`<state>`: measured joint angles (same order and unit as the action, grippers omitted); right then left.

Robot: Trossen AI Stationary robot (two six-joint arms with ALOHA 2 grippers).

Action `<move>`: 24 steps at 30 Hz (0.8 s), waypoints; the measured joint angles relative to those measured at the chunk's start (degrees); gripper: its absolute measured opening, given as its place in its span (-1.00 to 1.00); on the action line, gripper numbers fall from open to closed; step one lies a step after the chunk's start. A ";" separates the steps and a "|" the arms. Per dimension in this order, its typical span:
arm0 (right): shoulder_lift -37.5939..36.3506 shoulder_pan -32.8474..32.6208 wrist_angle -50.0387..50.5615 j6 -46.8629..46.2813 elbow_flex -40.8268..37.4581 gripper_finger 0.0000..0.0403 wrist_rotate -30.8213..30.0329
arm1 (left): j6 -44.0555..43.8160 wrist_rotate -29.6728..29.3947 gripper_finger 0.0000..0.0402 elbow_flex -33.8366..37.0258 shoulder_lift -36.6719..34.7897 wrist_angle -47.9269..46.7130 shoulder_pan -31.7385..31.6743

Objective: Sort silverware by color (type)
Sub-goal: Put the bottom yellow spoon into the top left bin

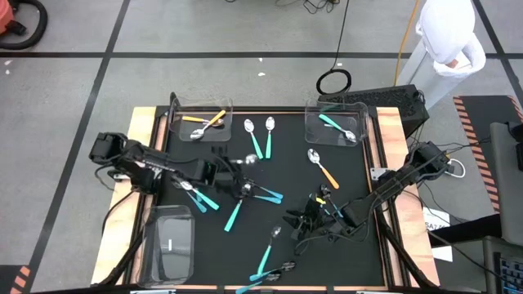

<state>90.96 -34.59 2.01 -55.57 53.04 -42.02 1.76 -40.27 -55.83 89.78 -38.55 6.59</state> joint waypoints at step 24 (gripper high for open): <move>0.00 0.13 2.85 0.47 0.00 -0.41 -0.21 | 3.72 17.84 -0.66 0.00 -17.81 -8.06 -40.36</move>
<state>90.96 -34.46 4.86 -55.10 53.04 -42.23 5.48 -22.44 -55.83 71.96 -46.60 -33.77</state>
